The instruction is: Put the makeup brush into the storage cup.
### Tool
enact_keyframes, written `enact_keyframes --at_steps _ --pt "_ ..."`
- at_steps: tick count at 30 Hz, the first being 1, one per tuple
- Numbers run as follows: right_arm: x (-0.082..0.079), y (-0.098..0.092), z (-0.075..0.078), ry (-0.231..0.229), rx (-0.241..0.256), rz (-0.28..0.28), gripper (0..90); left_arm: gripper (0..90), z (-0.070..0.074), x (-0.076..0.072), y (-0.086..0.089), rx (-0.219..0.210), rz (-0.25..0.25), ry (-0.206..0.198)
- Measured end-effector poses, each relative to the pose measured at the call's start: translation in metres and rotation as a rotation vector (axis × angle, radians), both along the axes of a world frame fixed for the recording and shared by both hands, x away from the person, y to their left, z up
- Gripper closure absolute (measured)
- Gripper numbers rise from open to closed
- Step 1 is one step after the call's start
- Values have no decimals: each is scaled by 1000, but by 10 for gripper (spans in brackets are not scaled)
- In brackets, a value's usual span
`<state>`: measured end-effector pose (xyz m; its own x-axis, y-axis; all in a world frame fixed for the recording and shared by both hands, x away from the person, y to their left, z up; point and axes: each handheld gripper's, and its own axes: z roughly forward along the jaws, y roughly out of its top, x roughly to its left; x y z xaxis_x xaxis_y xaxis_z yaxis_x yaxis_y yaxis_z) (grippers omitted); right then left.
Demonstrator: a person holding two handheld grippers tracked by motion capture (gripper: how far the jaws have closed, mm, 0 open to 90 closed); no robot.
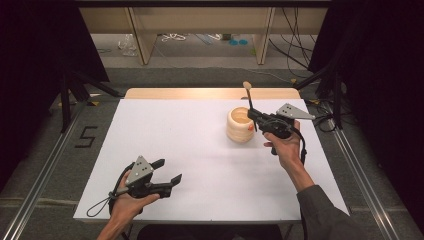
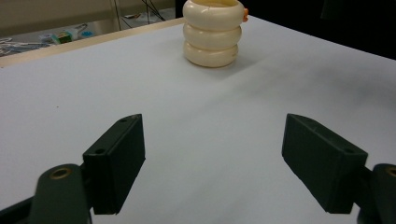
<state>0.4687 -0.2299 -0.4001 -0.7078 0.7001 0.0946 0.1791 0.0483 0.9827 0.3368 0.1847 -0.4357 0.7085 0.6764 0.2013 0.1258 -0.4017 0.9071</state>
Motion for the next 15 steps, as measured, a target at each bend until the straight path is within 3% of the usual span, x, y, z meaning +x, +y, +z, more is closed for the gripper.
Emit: enact_keyframes --at_steps 5,15 --pt "2 1 1 -10 22 -3 842 214 0 -1 0 -1 8 4" --pt "9 2 6 -12 14 -14 841 214 0 -1 -1 0 4 6"
